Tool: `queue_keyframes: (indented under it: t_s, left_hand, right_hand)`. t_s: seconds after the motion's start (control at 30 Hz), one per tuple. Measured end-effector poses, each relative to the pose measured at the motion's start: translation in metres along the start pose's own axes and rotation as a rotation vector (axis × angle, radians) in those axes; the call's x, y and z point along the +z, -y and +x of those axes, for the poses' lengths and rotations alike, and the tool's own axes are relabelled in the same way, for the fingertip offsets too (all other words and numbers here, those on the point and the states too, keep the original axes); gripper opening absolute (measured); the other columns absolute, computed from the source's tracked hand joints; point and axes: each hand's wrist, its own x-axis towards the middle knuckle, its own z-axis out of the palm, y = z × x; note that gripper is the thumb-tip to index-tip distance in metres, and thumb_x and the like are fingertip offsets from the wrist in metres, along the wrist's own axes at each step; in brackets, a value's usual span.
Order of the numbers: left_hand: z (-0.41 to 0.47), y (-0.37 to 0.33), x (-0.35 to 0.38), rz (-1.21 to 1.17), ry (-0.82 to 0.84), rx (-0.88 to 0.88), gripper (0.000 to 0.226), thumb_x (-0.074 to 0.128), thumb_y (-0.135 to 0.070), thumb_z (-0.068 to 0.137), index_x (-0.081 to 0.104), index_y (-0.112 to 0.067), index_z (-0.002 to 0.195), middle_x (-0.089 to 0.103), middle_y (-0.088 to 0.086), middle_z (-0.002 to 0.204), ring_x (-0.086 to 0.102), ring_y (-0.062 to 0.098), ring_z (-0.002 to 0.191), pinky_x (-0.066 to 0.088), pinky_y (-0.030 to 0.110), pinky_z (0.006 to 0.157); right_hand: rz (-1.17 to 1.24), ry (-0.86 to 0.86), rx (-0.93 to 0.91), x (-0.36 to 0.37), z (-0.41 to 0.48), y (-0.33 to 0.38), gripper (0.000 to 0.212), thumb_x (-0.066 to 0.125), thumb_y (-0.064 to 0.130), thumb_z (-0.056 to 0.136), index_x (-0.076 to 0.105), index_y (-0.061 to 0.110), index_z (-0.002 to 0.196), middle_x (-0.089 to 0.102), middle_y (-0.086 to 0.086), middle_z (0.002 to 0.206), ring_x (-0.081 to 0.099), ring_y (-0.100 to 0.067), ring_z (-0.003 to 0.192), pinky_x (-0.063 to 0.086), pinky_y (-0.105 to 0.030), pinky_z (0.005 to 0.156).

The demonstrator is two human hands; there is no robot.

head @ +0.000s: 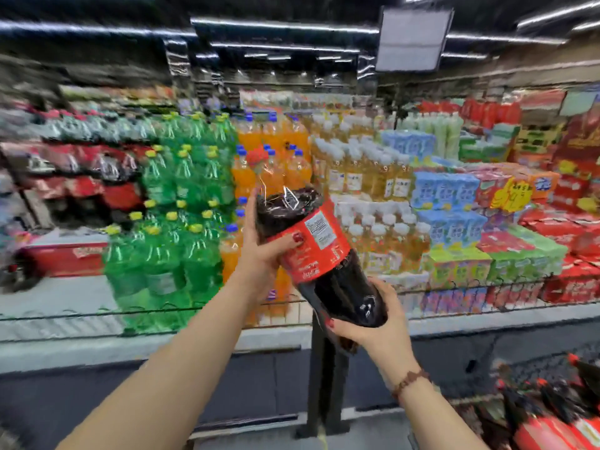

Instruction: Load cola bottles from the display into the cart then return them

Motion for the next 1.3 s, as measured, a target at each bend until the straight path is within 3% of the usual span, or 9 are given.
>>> queue_keyframes:
  t_s: [0.13, 0.23, 0.4, 0.6, 0.73, 0.83, 1.07, 1.17, 1.3]
  left_hand:
    - [-0.01, -0.062, -0.08, 0.054, -0.097, 0.104, 0.106, 0.074, 0.006, 0.052, 0.036, -0.04, 0.14, 0.059, 0.002, 0.134, 0.059, 0.022, 0.114, 0.054, 0.031, 0.082]
    - [-0.021, -0.108, -0.147, 0.111, -0.192, 0.161, 0.102, 0.068, 0.011, 0.055, 0.038, -0.036, 0.14, 0.064, 0.0, 0.126, 0.061, 0.022, 0.112, 0.054, 0.032, 0.085]
    - [-0.042, -0.18, -0.252, 0.241, -0.27, 0.21, 0.098, 0.074, 0.007, 0.053, 0.045, -0.038, 0.135, 0.061, 0.008, 0.131, 0.061, 0.025, 0.113, 0.054, 0.04, 0.086]
    - [-0.063, -0.239, -0.349, 0.269, -0.446, 0.249, 0.101, 0.081, -0.008, 0.043, 0.047, -0.041, 0.132, 0.06, 0.005, 0.131, 0.059, 0.028, 0.118, 0.054, 0.044, 0.089]
    - [-0.065, -0.266, -0.4, 0.284, -0.54, 0.288, 0.101, 0.079, 0.001, 0.043, 0.047, -0.04, 0.129, 0.063, -0.001, 0.125, 0.062, 0.02, 0.11, 0.056, 0.035, 0.08]
    - [-0.057, -0.28, -0.439, 0.307, -0.563, 0.314, 0.093, 0.071, 0.01, 0.054, 0.047, -0.042, 0.127, 0.058, 0.003, 0.132, 0.061, 0.02, 0.113, 0.056, 0.032, 0.079]
    - [0.004, -0.297, -0.541, 0.412, -0.607, 0.335, 0.096, 0.072, 0.01, 0.053, 0.047, -0.039, 0.132, 0.06, 0.0, 0.129, 0.063, 0.022, 0.112, 0.055, 0.037, 0.077]
    - [0.044, -0.299, -0.586, 0.458, -0.619, 0.29, 0.098, 0.074, 0.009, 0.053, 0.045, -0.034, 0.136, 0.062, -0.007, 0.124, 0.066, 0.016, 0.107, 0.056, 0.035, 0.078]
    - [0.096, -0.298, -0.636, 0.473, -0.628, 0.234, 0.11, 0.082, -0.002, 0.044, 0.041, -0.03, 0.142, 0.057, -0.004, 0.132, 0.062, 0.021, 0.115, 0.056, 0.041, 0.084]
  right_hand:
    - [0.024, 0.208, -0.031, 0.09, -0.002, 0.022, 0.077, 0.096, 0.024, 0.037, 0.058, 0.045, 0.1, 0.066, 0.024, 0.097, 0.06, 0.013, 0.091, 0.045, -0.016, 0.076]
    - [0.031, 0.308, -0.052, 0.166, -0.011, 0.038, 0.078, 0.092, 0.033, 0.03, 0.058, 0.038, 0.1, 0.067, 0.027, 0.095, 0.061, 0.012, 0.089, 0.046, -0.014, 0.073]
    - [0.028, 0.435, -0.034, 0.292, -0.032, 0.052, 0.085, 0.092, 0.043, 0.026, 0.059, 0.041, 0.104, 0.069, 0.016, 0.102, 0.065, -0.006, 0.097, 0.054, -0.043, 0.087]
    - [0.054, 0.581, -0.032, 0.407, -0.043, 0.071, 0.079, 0.089, 0.04, 0.025, 0.061, 0.04, 0.099, 0.071, 0.014, 0.097, 0.066, -0.004, 0.091, 0.056, -0.043, 0.085]
    - [0.043, 0.663, -0.049, 0.472, -0.04, 0.077, 0.081, 0.089, 0.041, 0.025, 0.06, 0.039, 0.1, 0.071, 0.013, 0.095, 0.066, -0.002, 0.088, 0.054, -0.031, 0.081]
    - [0.069, 0.726, -0.051, 0.52, -0.031, 0.074, 0.072, 0.096, 0.02, 0.035, 0.062, 0.038, 0.095, 0.072, 0.013, 0.093, 0.066, 0.001, 0.084, 0.049, -0.019, 0.075]
    - [0.148, 0.769, -0.047, 0.65, 0.021, 0.045, 0.078, 0.094, 0.025, 0.033, 0.062, 0.031, 0.104, 0.071, 0.008, 0.094, 0.066, 0.0, 0.081, 0.051, -0.016, 0.07]
    - [0.201, 0.762, -0.003, 0.703, 0.049, 0.031, 0.084, 0.09, 0.036, 0.029, 0.062, 0.03, 0.107, 0.071, 0.01, 0.096, 0.066, -0.001, 0.086, 0.055, -0.027, 0.075]
    - [0.196, 0.745, 0.044, 0.759, 0.088, 0.013, 0.08, 0.092, 0.033, 0.033, 0.062, 0.03, 0.107, 0.07, 0.011, 0.102, 0.066, -0.004, 0.094, 0.053, -0.027, 0.078]
